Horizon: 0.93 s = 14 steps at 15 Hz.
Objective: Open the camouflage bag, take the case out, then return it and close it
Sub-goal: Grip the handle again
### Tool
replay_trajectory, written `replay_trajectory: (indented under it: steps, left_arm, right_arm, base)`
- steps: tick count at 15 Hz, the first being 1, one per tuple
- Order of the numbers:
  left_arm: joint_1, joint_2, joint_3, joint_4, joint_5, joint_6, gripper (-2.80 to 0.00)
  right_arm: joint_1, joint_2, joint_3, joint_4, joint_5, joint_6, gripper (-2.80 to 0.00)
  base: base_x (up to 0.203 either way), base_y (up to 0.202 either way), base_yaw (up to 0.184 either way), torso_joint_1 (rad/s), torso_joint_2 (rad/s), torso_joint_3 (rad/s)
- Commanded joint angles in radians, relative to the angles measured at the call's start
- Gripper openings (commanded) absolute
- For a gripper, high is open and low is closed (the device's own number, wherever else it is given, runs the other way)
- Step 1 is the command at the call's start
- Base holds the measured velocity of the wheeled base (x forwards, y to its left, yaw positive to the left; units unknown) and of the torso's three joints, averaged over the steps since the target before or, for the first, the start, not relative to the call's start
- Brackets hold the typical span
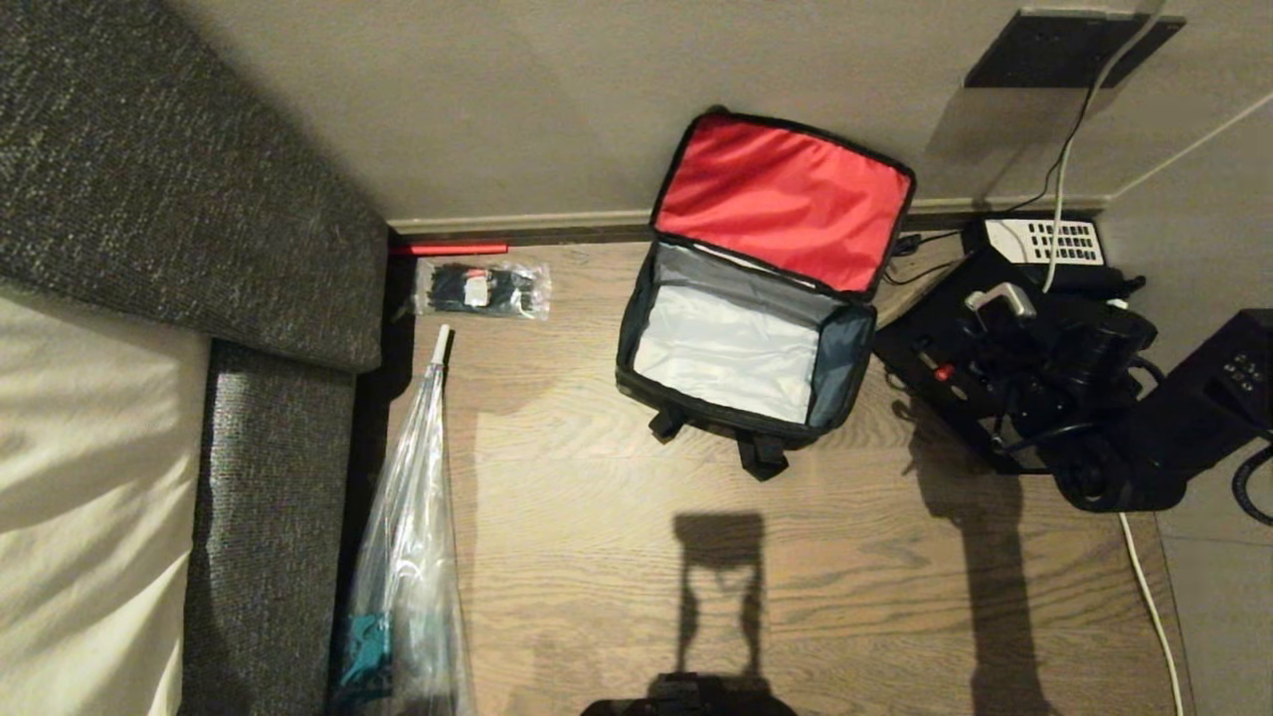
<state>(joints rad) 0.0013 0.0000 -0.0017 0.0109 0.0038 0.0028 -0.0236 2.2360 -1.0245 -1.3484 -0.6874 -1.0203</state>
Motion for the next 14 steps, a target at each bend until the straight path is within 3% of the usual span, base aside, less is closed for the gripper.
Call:
replay_trajectory:
  steps: [1, 3, 14]
  left_arm:
    - [0.000, -0.002, 0.000, 0.000, 0.001, 0.000, -2.80]
    - [0.000, -0.002, 0.000, 0.000, 0.001, 0.000, -2.80]
    - [0.000, -0.002, 0.000, 0.000, 0.001, 0.000, -2.80]
  right_arm:
    - [0.026, -0.014, -0.001, -0.001, -0.028, 0.001, 0.00]
    - [0.044, -0.027, -0.004, 0.017, -0.045, 0.030, 0.00]
    - [0.016, 0.097, -0.101, 0.030, -0.090, 0.022, 0.00]
  base:
    - [0.000, 0.000, 0.000, 0.000, 0.00, 0.000]
    - [0.000, 0.000, 0.000, 0.000, 0.00, 0.000]
    - [0.000, 0.000, 0.000, 0.000, 0.00, 0.000]
